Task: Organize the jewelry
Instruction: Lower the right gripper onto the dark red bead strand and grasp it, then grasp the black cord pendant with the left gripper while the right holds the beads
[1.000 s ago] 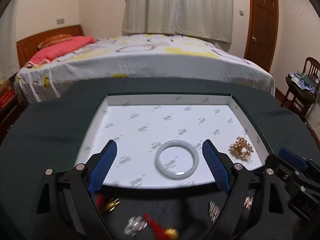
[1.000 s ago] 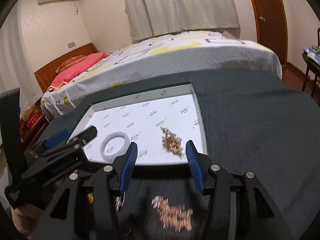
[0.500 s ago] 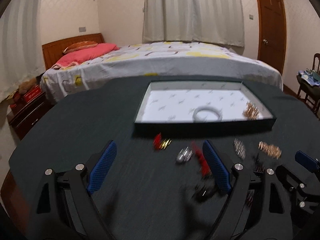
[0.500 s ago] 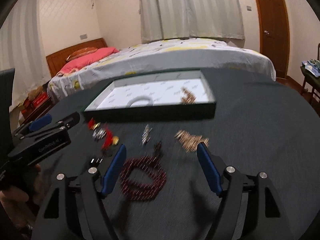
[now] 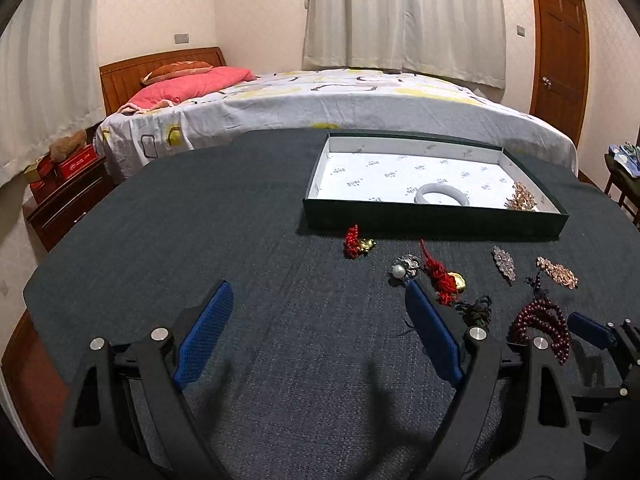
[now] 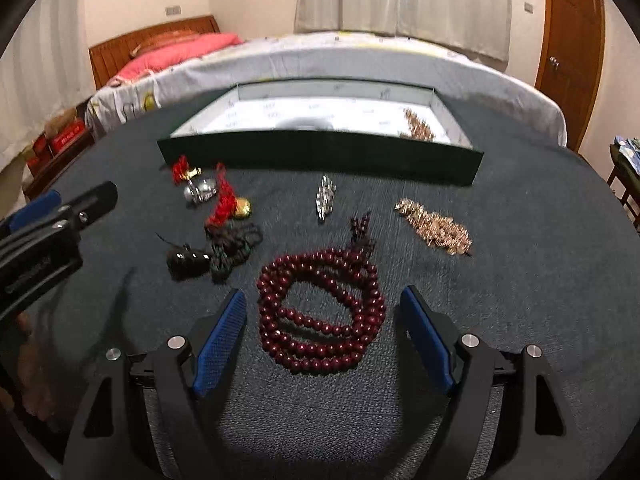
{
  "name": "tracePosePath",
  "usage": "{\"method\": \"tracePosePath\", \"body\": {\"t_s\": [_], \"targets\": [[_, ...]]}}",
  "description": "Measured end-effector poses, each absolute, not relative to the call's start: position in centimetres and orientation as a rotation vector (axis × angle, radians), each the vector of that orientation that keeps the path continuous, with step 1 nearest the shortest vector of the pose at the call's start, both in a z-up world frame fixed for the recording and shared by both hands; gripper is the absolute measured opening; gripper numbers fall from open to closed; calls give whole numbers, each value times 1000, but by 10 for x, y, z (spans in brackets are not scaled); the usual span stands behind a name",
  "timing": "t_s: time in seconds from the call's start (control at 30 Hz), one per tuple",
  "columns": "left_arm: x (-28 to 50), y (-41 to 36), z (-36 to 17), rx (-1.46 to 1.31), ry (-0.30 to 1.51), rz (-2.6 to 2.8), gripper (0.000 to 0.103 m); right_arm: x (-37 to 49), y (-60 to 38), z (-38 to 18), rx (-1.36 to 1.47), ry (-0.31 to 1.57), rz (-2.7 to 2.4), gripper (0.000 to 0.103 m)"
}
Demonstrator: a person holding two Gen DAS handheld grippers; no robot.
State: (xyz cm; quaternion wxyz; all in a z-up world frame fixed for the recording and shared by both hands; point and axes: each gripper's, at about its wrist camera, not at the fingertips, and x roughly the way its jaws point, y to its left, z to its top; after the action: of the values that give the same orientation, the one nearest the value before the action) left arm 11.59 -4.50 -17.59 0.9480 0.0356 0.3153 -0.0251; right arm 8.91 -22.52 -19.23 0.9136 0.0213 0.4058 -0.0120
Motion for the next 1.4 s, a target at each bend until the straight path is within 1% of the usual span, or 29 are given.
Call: {"method": "tracePosePath", "body": {"t_s": [0.1,0.13,0.17,0.23,0.27,0.3,0.33,0.37,0.4,0.53,0.9,0.93,0.97,1.07,1.3,1.33,1.37,1.4], "targets": [[116,-47,-178,79,650,-57,86,86,-227,-192,64,830,-12,76],[116,-47,-179,80,652,-59,86,85,-227,-192,65,826,-16,71],[117,-48,-179,81,654,-61,86,85,-227,-191,58,821,-21,58],[117,-49,-180,83,657,-65,86,84,-227,-190,46,815,-22,48],[117,-50,-181,83,659,-68,86,84,-228,-190,46,813,-14,41],[117,-51,-182,83,661,-74,86,84,-228,-189,48,811,-6,31],[117,-52,-182,84,661,-77,86,83,-230,-189,55,810,-3,24],[117,-54,-183,87,662,-82,86,84,-231,-188,57,808,-1,18],[116,-55,-184,89,664,-87,86,83,-232,-188,60,807,6,15],[113,-63,-185,99,660,-119,86,80,-238,-186,80,796,9,12],[111,-102,-190,166,650,-246,85,69,-267,-167,140,738,-6,12],[111,-105,-192,176,651,-248,83,68,-270,-166,143,735,-8,12],[112,-109,-194,183,655,-251,79,67,-273,-166,149,732,-10,12],[118,-116,-201,201,688,-254,74,66,-278,-166,161,729,-11,12],[126,-126,-205,218,728,-264,71,64,-292,-169,208,728,-13,12],[127,-128,-206,225,734,-266,66,64,-293,-170,213,727,-13,12],[128,-130,-208,240,745,-268,63,64,-295,-170,219,727,-11,12],[128,-131,-210,247,753,-269,62,64,-297,-171,224,726,-11,12]]}}
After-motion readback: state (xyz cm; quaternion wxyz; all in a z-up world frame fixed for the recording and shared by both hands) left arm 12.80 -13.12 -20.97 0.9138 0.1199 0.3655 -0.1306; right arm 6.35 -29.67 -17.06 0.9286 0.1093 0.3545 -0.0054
